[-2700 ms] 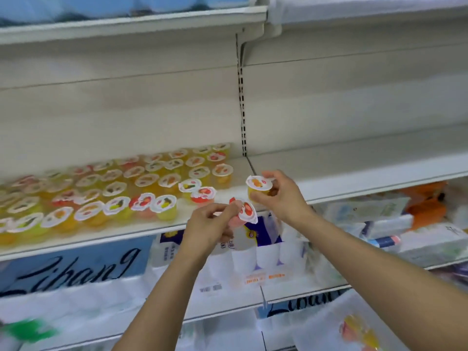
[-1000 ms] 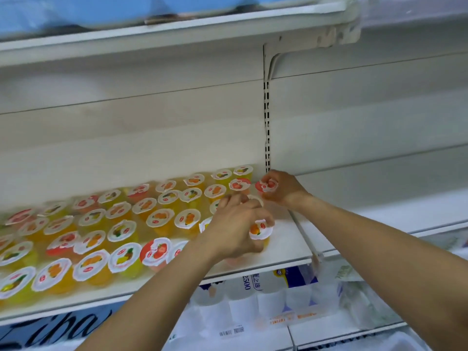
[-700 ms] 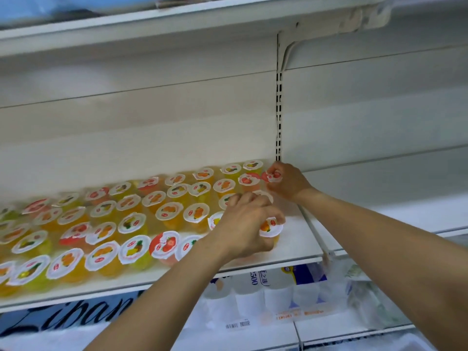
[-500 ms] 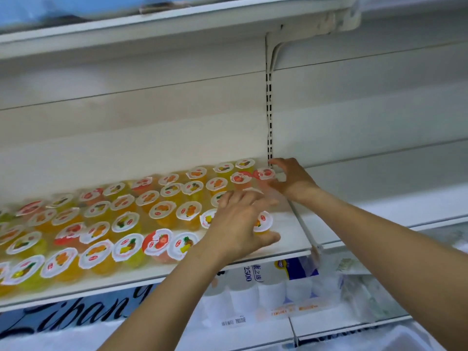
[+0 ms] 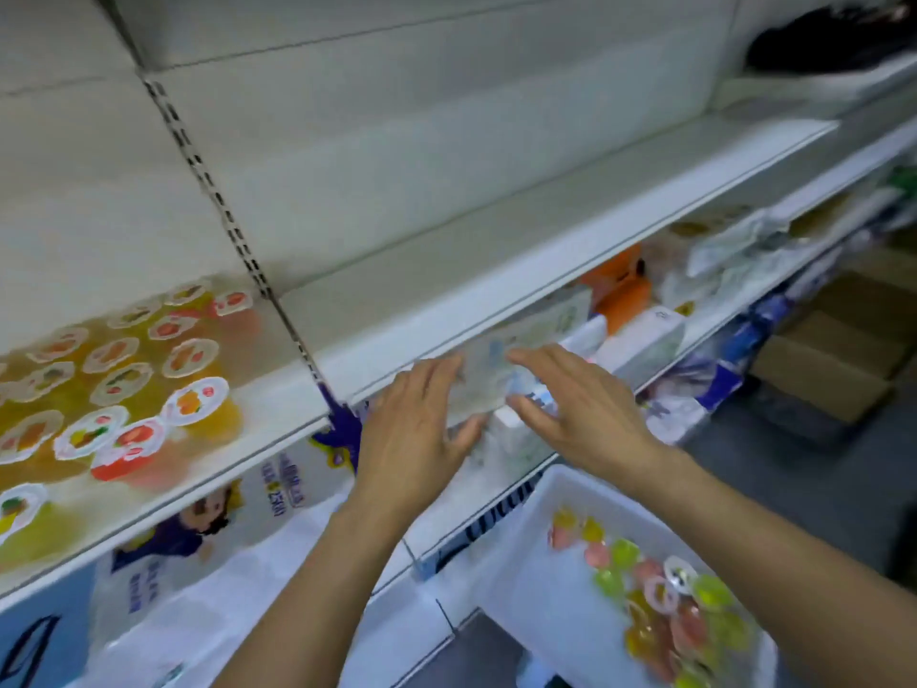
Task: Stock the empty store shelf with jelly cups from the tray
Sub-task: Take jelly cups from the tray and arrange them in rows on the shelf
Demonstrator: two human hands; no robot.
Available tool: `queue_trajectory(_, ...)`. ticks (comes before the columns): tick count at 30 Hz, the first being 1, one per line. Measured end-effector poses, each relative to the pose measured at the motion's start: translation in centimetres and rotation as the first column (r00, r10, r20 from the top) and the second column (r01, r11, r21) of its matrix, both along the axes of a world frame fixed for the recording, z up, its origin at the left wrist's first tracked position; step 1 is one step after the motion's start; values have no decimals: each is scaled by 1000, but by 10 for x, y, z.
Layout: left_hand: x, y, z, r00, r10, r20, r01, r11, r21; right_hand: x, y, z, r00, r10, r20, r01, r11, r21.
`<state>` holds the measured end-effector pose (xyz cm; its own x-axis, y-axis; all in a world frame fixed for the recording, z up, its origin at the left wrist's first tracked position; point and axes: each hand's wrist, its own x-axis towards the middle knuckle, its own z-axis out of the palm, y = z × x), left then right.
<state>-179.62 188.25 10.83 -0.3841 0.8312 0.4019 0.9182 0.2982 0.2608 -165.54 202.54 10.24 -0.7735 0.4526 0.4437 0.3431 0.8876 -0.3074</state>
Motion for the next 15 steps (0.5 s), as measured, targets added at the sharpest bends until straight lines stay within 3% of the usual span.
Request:
queue_trajectory(4,61,39,-53,963,-101,251,142,979,-149,87,38,-61,979,-169,111,195,934,-298)
queue_trajectory(8,115,66,-122,891,-88,446,223,939,-261,162,58,-140,924,-277,264,383,688,-617)
queue_trajectory(12,159,80,-204,773,30,633,283,878,-387,219,49,-229,839,-203,506,525,547,-652)
queue_trajectory(15,184,84,-260,685,178,706,301,813,-498,238,40,-279,780,-97,618,567,526,-633)
